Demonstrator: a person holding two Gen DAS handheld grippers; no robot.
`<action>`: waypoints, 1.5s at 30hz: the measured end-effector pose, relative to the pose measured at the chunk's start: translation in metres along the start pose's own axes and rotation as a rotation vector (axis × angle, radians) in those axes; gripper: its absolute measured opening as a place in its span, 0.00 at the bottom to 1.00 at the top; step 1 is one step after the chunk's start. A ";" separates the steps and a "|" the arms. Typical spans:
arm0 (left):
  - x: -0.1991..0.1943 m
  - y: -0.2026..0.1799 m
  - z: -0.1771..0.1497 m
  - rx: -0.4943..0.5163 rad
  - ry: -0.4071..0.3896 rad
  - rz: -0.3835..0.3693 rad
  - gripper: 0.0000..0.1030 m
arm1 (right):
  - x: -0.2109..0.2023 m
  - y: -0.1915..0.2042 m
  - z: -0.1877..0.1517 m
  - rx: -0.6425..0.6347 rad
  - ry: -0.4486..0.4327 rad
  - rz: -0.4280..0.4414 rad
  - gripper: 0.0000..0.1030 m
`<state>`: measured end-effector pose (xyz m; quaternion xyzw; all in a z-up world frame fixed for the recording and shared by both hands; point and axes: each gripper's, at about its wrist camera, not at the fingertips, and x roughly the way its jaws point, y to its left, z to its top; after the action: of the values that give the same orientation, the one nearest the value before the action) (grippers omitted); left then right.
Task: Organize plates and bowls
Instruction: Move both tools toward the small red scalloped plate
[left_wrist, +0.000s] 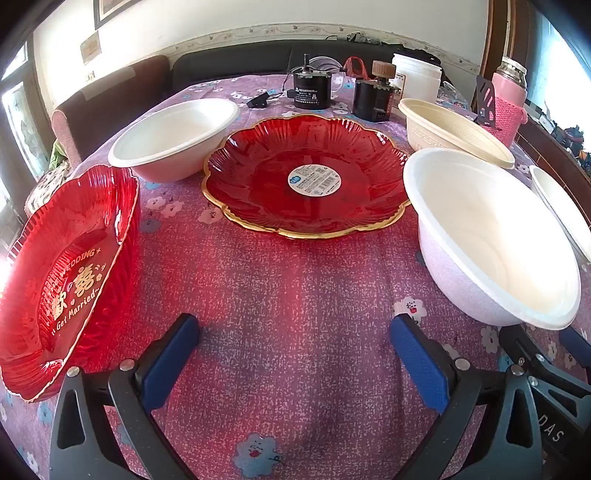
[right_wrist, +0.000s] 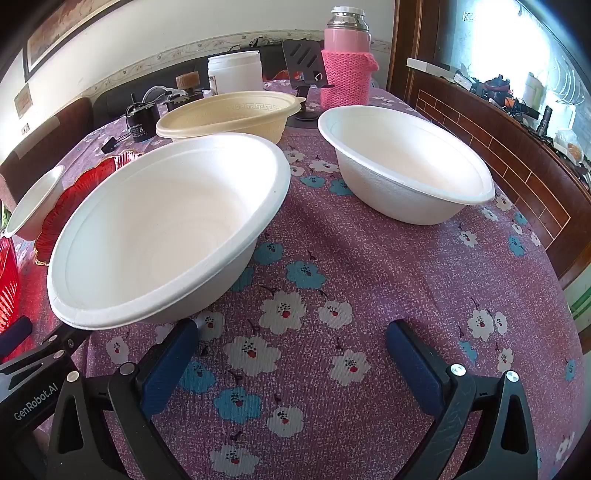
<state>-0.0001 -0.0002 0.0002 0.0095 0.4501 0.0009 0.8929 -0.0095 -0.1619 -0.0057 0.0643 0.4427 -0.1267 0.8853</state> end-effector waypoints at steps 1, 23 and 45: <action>0.000 -0.001 0.000 0.008 -0.005 0.008 1.00 | 0.000 0.000 0.000 0.000 -0.001 0.000 0.99; -0.031 0.008 -0.031 0.060 0.046 -0.039 1.00 | -0.005 -0.005 -0.004 -0.051 0.041 0.043 0.99; -0.039 0.089 -0.014 -0.068 0.063 -0.187 0.93 | -0.003 -0.002 0.000 -0.036 0.055 0.028 0.99</action>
<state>-0.0337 0.0886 0.0245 -0.0630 0.4764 -0.0670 0.8744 -0.0112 -0.1637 -0.0035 0.0579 0.4683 -0.1045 0.8754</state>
